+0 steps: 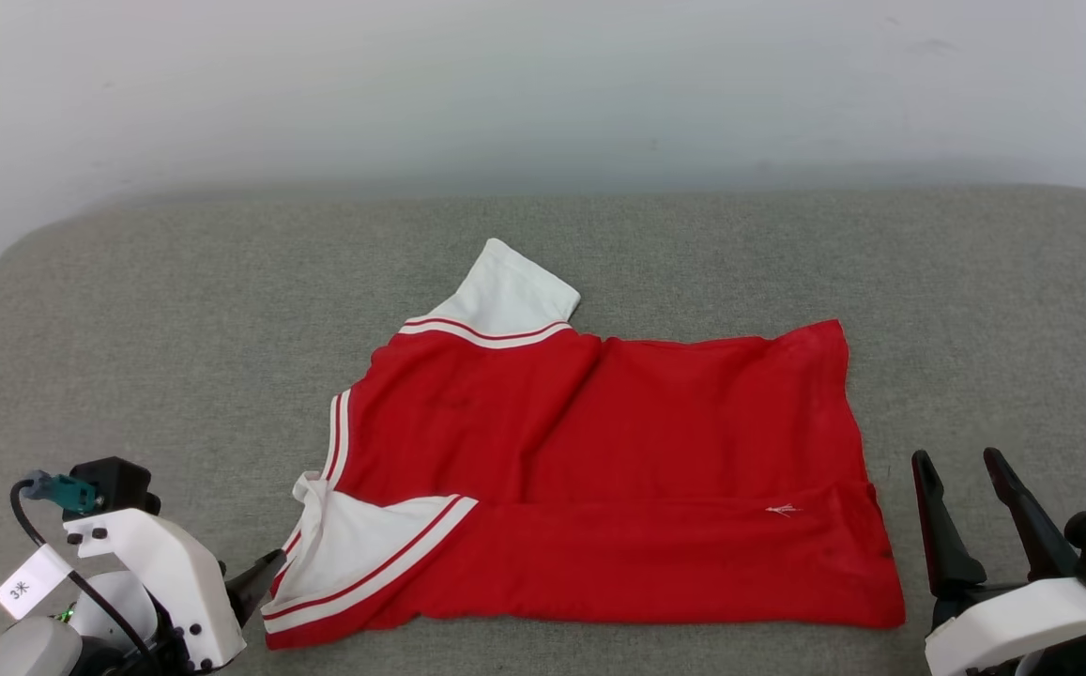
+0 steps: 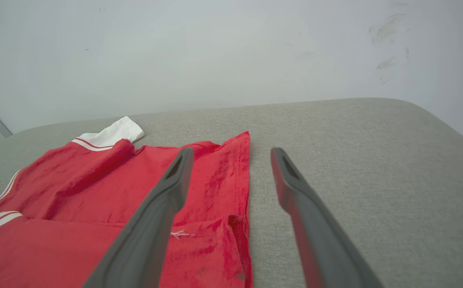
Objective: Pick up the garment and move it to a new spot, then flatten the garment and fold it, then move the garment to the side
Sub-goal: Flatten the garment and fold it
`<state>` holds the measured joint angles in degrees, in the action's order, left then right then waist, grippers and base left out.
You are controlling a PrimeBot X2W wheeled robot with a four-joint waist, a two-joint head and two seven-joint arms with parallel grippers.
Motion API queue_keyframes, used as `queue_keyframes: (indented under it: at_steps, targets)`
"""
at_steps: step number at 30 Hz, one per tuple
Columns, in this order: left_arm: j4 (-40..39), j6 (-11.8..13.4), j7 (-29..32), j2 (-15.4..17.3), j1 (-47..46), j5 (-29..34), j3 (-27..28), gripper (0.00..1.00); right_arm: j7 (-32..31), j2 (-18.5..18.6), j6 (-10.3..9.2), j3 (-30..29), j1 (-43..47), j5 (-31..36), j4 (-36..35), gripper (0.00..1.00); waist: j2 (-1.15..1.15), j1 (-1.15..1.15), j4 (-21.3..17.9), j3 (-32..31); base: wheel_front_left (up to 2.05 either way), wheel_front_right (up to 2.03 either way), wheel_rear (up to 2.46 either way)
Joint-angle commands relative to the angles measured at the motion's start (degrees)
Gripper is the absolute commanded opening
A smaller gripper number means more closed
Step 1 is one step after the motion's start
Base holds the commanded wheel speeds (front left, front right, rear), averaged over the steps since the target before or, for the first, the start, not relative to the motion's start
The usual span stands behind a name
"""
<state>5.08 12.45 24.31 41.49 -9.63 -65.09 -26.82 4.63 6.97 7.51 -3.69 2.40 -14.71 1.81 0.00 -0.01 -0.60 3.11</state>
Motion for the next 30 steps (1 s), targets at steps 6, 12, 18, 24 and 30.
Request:
queue_keyframes:
  at_steps: [6,12,18,24,30]
  targets:
    - [-1.40,3.95,5.32,-0.04,0.42,-0.28,-2.38,1.00,-2.41,-1.88,-0.05,0.33,0.48,-0.06,-3.21,1.00,0.00,0.01,-2.29,4.34,0.00,0.00,0.00]
    - [5.27,3.26,6.87,-3.31,-1.32,0.30,-5.41,1.00,-3.61,-1.85,-0.06,-0.18,-1.03,-1.04,-2.91,1.00,0.00,0.01,-3.04,6.47,0.00,0.00,0.00]
    - [8.35,-0.06,6.81,-6.79,-1.89,-0.77,-7.12,0.00,-5.25,-0.38,-0.05,-1.14,-1.07,-3.24,-1.99,1.00,0.00,0.01,-2.88,6.08,0.00,0.00,0.00]
    - [8.42,-2.58,3.95,-6.00,-3.08,0.63,-6.35,0.00,-12.10,2.28,-0.05,-2.51,-0.82,-8.03,-0.32,1.00,0.00,0.01,-1.94,4.46,0.00,0.00,0.00]
    - [5.54,-2.14,1.17,-4.43,-4.00,2.40,-5.00,0.00,-26.14,6.36,-0.05,-1.64,-1.61,-10.20,0.52,1.00,0.00,0.01,-1.18,3.56,0.00,0.00,0.00]
